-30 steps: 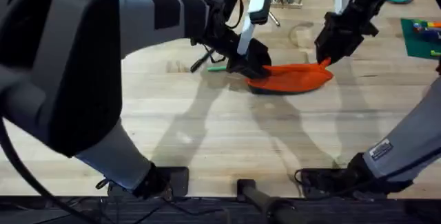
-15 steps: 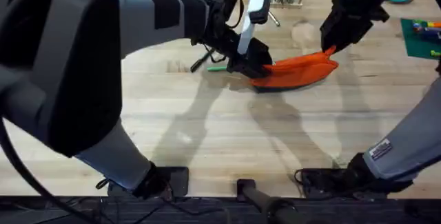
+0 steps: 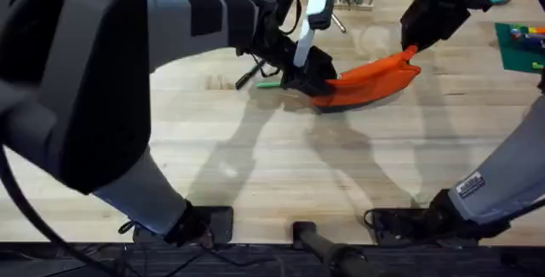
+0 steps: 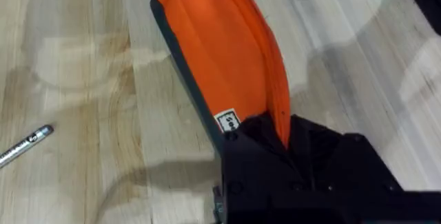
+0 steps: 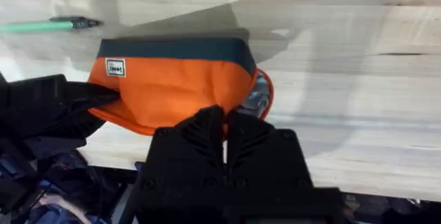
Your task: Unzip the bag, pick up the pens from the table one at a time and place them inside, then zip the bag closed.
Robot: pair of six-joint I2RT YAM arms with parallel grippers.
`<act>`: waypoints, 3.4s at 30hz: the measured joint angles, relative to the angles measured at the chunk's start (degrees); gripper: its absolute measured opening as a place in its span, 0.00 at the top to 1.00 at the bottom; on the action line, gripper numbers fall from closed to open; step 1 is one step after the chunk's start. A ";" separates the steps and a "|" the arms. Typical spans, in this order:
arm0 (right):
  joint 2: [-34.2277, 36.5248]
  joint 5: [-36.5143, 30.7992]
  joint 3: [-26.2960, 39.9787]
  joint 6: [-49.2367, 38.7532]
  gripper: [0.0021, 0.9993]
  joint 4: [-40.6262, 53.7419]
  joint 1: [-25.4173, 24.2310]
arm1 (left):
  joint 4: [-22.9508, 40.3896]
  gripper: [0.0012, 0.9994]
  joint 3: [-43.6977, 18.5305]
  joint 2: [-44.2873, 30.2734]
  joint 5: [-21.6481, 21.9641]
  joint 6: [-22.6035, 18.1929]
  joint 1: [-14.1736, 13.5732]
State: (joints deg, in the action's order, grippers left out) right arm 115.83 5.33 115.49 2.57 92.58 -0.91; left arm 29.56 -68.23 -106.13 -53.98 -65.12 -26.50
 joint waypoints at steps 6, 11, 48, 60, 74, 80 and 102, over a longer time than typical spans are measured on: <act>0.00 -0.50 0.43 0.00 0.97 0.00 -0.02 | 0.00 0.96 0.00 0.00 0.04 0.00 0.00; 0.00 -1.10 1.04 -0.02 0.97 0.00 -0.13 | 0.55 0.96 -0.02 0.00 1.29 0.04 0.00; 0.00 1.83 1.15 -3.32 0.97 -0.39 2.19 | 0.50 0.96 -0.02 0.00 1.31 0.20 0.04; 0.00 2.37 1.15 -6.05 0.97 -1.92 9.75 | 0.50 0.96 -0.02 0.00 1.31 0.20 0.04; 0.02 2.35 1.19 -6.08 0.97 -1.74 9.73 | 0.50 0.96 -0.02 0.00 1.31 0.20 0.04; 0.01 2.13 1.37 -6.44 0.61 -1.68 9.73 | 0.50 0.96 -0.02 0.00 1.31 0.20 0.07; -2.18 1.97 6.94 -6.85 0.00 0.02 3.88 | 0.50 0.96 -0.02 0.00 1.31 0.20 0.04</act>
State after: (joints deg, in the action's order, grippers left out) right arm 113.65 7.30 122.43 -4.28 92.60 2.97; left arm 30.06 -68.25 -106.13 -52.66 -64.93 -26.46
